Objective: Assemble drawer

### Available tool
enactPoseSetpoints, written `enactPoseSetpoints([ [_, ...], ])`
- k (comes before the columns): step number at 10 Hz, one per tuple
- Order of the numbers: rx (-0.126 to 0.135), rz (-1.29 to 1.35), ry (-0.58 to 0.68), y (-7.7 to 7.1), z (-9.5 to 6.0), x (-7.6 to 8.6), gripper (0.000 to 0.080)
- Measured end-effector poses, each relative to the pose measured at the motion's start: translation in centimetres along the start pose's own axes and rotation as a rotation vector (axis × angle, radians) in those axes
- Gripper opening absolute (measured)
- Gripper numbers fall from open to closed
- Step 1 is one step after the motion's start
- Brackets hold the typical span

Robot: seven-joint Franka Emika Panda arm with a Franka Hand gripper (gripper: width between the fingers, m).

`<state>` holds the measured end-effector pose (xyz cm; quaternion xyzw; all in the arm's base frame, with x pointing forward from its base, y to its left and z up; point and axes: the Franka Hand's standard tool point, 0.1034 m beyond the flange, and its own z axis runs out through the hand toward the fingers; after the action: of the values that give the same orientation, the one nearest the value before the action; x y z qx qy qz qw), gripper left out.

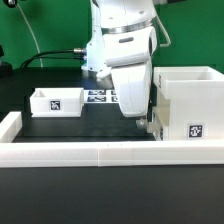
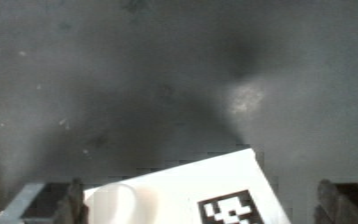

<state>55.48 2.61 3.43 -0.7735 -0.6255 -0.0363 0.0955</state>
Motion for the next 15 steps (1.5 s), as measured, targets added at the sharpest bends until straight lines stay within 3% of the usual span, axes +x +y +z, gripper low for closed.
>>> enactPoseSetpoints([
  [4, 0.0, 0.033, -0.007, -0.8, -0.8, -2.8, 0.0648],
  [7, -0.01, 0.07, -0.024, -3.1, -2.7, -5.6, 0.0648],
  [11, -0.026, 0.117, -0.041, -6.2, -5.6, -10.6, 0.0648],
  [15, -0.021, 0.302, -0.036, -6.2, -5.1, -10.2, 0.0648],
])
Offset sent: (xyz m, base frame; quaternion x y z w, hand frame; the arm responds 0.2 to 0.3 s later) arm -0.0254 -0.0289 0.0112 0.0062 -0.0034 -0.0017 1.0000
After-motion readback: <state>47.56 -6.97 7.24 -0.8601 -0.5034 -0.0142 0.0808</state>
